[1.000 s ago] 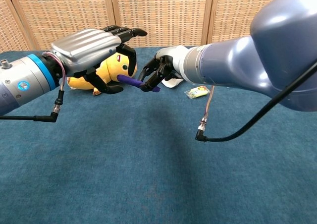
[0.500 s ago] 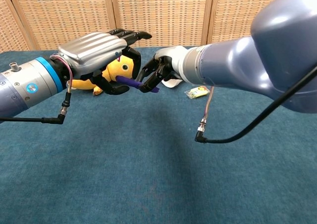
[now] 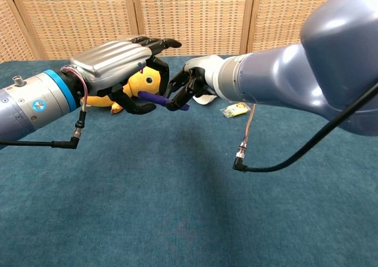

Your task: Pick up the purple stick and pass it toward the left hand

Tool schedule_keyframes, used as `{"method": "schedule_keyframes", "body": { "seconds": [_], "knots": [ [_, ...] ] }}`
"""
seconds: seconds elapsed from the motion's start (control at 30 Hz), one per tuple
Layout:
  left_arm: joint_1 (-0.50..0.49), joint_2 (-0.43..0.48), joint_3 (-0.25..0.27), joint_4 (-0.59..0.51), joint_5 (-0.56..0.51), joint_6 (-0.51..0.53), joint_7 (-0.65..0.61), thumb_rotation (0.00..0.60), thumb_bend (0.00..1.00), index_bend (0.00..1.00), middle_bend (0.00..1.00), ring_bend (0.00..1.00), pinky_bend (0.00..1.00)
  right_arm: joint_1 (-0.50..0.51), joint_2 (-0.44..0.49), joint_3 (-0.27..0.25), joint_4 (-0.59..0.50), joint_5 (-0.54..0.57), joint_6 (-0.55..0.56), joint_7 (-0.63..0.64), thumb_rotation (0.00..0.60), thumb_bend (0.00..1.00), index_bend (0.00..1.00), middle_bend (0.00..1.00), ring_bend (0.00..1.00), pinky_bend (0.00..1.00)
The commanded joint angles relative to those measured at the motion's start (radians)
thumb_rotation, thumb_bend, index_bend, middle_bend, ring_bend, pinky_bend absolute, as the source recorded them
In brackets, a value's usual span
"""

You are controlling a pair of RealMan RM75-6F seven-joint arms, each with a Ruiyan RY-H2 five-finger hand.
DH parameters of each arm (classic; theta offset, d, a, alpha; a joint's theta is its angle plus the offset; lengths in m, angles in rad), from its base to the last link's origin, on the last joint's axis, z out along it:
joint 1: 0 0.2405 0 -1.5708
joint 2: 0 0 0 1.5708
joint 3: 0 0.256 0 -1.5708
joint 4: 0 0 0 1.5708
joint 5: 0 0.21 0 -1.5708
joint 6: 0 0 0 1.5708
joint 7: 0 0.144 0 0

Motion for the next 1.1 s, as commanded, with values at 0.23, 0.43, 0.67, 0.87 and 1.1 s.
{"method": "schedule_keyframes", "body": {
  "seconds": [0.23, 0.43, 0.67, 0.87, 1.1],
  "knots": [
    [-0.002, -0.003, 0.002, 0.0, 0.001, 0.008, -0.003, 0.6, 0.34, 0.54, 0.0, 0.0, 0.0, -0.005, 0.006, -0.006, -0.001, -0.007, -0.006, 0.006, 0.6, 0.62, 0.63, 0.19, 0.0, 0.0],
    [-0.002, -0.009, 0.001, 0.002, -0.008, 0.009, 0.001, 0.6, 0.36, 0.57, 0.0, 0.0, 0.0, -0.008, 0.007, -0.009, 0.001, -0.011, -0.008, 0.011, 0.6, 0.62, 0.63, 0.19, 0.0, 0.0],
    [-0.006, -0.011, -0.004, -0.006, -0.019, 0.006, 0.016, 0.6, 0.38, 0.61, 0.0, 0.0, 0.0, -0.01, 0.009, -0.012, 0.004, -0.014, -0.013, 0.015, 0.6, 0.62, 0.63, 0.19, 0.0, 0.0],
    [-0.009, -0.013, -0.006, -0.005, -0.023, 0.008, 0.024, 0.6, 0.39, 0.64, 0.0, 0.0, 0.0, -0.012, 0.011, -0.016, 0.007, -0.015, -0.019, 0.02, 0.6, 0.63, 0.64, 0.2, 0.0, 0.0],
    [-0.015, -0.018, -0.008, 0.001, -0.023, 0.008, 0.036, 0.6, 0.41, 0.67, 0.0, 0.0, 0.0, -0.017, 0.013, -0.019, 0.011, -0.018, -0.021, 0.026, 0.6, 0.64, 0.66, 0.21, 0.0, 0.0]
  ]
}}
